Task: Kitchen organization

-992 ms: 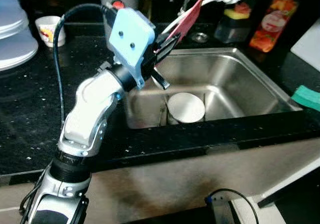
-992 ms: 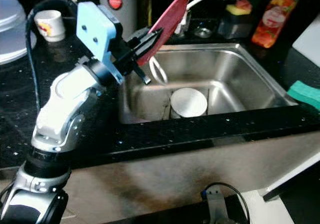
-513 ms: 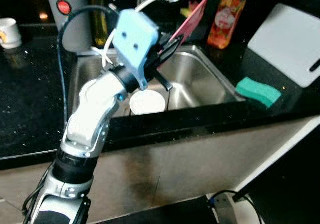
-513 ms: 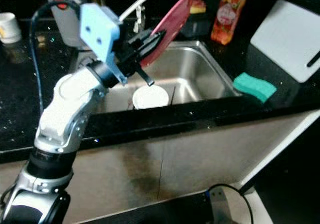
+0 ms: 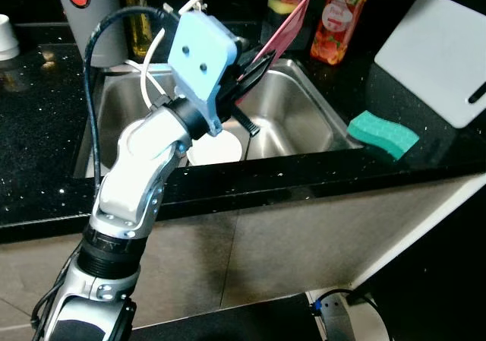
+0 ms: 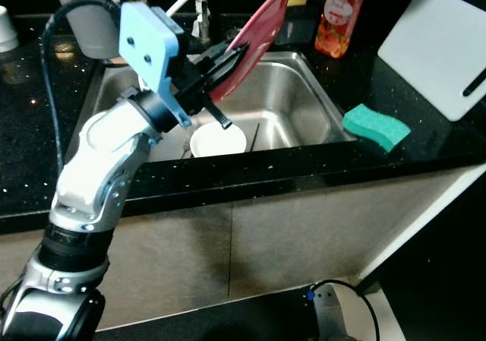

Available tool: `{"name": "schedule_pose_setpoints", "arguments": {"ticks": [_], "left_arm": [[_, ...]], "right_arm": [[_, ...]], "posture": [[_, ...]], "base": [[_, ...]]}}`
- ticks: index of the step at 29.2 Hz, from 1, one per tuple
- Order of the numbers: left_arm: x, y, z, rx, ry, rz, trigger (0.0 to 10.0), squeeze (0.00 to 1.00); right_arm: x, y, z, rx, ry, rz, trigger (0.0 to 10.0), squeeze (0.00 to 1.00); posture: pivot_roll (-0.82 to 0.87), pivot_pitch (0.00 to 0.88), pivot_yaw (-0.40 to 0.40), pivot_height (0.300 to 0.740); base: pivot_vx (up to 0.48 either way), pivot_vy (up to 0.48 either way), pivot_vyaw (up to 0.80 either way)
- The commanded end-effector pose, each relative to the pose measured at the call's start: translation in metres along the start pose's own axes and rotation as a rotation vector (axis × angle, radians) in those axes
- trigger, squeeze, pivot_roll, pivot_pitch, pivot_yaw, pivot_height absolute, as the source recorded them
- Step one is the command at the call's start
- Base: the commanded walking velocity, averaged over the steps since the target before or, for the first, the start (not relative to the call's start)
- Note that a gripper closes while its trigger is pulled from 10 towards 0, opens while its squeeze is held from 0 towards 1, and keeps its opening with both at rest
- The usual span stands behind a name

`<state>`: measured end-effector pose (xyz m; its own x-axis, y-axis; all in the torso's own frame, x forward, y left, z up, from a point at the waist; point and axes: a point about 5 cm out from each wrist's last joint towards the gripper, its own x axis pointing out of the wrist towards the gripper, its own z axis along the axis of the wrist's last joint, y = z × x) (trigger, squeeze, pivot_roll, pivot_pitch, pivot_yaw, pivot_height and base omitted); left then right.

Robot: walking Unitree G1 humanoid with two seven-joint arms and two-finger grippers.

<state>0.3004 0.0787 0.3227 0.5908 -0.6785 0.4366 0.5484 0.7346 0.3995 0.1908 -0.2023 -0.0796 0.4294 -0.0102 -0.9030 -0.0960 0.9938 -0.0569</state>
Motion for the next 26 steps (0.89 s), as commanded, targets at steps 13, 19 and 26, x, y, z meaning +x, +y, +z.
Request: {"name": "schedule_pose_setpoints", "arguments": {"ticks": [13,19,26], "left_arm": [[0.0,0.003,0.001,0.03,0.006,0.008,10.0,0.0],[-0.002,0.018,-0.011,0.107,0.093,0.075,10.0,0.0],[0.0,0.035,-0.031,0.519,0.276,0.058,10.0,0.0]], "right_arm": [[-0.001,-0.005,-0.007,-0.015,0.024,-0.009,10.0,0.0],[-0.001,-0.005,-0.008,-0.016,0.025,-0.007,10.0,0.0],[-0.001,-0.005,-0.007,-0.016,0.025,-0.006,10.0,0.0]], "posture": [[0.06,0.068,-0.056,0.74],[0.06,0.066,-0.055,0.74],[0.06,0.071,-0.055,0.74]], "base": [[0.0,0.0,0.0],[0.0,0.0,0.0],[0.0,0.0,0.0]]}}
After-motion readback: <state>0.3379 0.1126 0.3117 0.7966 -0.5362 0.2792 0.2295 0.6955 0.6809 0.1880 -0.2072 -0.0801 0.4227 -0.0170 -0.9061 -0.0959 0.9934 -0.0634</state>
